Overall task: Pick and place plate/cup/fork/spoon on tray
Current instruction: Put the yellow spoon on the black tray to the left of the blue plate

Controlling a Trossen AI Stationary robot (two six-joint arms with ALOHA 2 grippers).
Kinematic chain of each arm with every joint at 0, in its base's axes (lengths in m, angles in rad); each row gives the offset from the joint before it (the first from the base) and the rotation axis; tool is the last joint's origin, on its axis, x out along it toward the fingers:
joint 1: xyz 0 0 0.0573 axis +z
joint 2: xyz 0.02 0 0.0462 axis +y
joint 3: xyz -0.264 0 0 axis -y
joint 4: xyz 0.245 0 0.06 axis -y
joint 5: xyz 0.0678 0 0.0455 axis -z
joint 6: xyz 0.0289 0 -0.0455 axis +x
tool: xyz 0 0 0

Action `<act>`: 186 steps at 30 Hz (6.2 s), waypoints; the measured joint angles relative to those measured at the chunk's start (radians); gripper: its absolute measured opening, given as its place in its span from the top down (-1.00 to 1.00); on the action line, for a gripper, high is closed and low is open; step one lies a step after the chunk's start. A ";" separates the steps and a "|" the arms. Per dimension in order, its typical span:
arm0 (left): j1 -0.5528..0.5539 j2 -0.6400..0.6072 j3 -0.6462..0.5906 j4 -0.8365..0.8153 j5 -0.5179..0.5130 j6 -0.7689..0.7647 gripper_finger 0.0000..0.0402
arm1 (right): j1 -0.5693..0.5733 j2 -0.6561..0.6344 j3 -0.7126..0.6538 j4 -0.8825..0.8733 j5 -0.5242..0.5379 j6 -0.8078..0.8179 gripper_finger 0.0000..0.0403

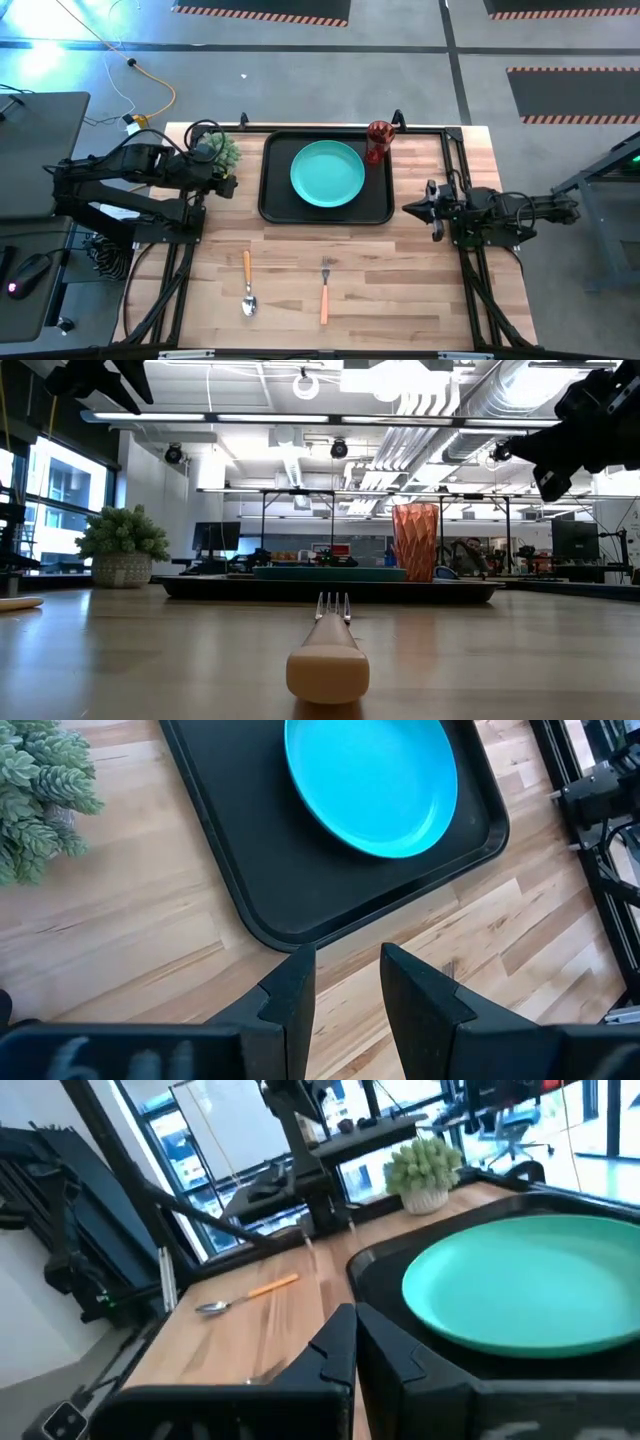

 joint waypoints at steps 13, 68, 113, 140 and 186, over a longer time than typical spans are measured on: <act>0.000 0.018 0.000 0.000 0.000 -0.078 0.47 | 0.000 0.000 -0.002 0.021 -0.018 0.025 1.00; -0.380 0.443 0.000 0.085 0.102 -0.449 0.47 | 0.000 0.010 -0.002 0.004 0.009 -0.019 1.00; -0.720 0.811 0.000 0.133 0.145 -1.298 0.24 | -0.001 0.010 -0.002 0.004 0.009 -0.019 1.00; -0.670 1.000 -0.006 0.217 0.221 -1.253 0.07 | -0.001 0.010 -0.002 0.004 0.009 -0.019 1.00; -0.639 0.844 -0.111 0.287 0.217 -0.734 0.78 | 0.000 0.009 -0.002 0.004 0.009 -0.019 1.00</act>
